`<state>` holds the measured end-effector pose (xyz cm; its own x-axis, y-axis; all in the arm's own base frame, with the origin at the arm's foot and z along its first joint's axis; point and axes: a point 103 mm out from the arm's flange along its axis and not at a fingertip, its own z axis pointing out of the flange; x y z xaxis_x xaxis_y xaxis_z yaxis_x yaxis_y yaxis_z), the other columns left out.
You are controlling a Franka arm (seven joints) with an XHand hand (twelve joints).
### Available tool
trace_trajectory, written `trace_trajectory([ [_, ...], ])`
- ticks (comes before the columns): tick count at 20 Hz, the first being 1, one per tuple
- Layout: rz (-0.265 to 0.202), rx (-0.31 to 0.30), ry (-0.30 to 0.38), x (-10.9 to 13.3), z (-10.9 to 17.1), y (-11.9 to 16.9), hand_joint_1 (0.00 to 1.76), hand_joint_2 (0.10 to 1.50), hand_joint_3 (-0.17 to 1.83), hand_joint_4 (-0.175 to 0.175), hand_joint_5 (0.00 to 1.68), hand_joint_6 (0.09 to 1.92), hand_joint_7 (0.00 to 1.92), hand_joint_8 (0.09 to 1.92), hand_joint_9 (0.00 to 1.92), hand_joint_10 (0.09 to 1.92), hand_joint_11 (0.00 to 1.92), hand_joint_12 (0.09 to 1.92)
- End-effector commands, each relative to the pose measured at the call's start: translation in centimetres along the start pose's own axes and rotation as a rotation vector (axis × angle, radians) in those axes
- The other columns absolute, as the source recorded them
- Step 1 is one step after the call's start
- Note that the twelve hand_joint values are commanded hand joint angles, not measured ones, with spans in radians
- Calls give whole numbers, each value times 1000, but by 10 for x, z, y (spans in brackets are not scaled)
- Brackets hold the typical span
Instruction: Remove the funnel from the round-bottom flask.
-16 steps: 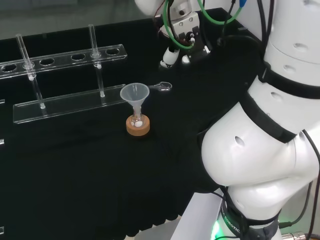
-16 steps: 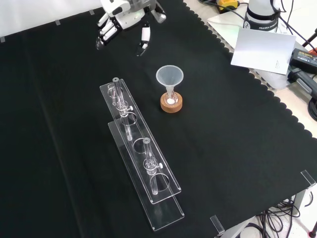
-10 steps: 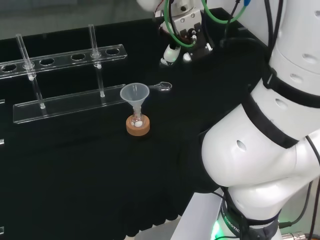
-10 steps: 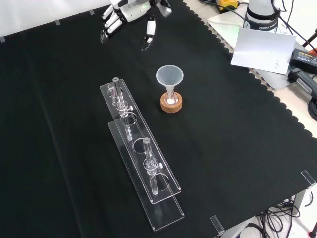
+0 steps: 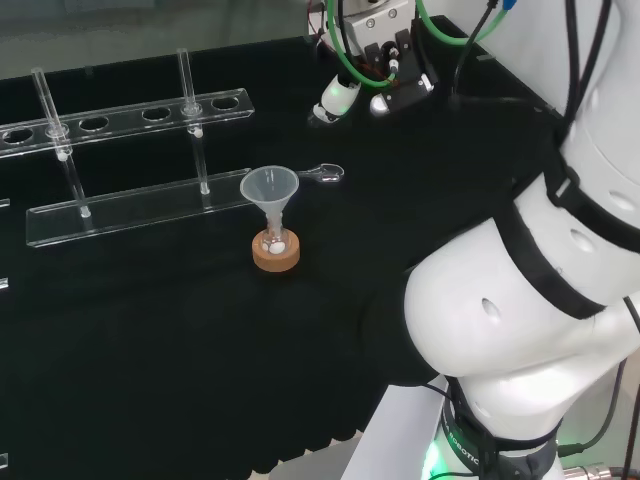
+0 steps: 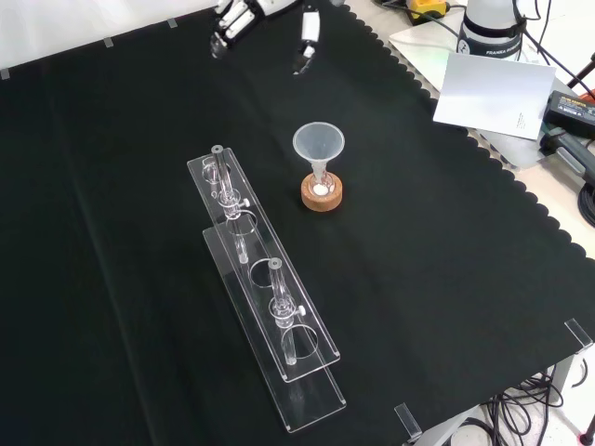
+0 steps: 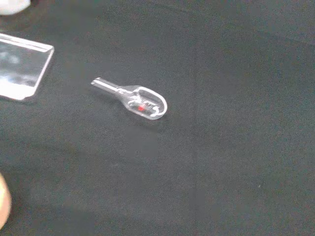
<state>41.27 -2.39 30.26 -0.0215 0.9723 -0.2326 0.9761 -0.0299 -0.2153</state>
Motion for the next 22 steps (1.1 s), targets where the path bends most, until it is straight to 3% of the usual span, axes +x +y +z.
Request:
trace_trajectory([
  [1, -50, 49, 22, 32, -3, -42, 608, 574, 420, 26, 268, 87, 237, 581, 727, 87, 395, 1401],
  [9, -86, 88, -1, 66, 4, -59, 613, 578, 393, 23, 233, 87, 170, 573, 641, 87, 367, 1428],
  [22, -140, 185, -49, 102, 19, -49, 654, 592, 289, 33, 79, 87, 0, 519, 444, 87, 289, 1501],
])
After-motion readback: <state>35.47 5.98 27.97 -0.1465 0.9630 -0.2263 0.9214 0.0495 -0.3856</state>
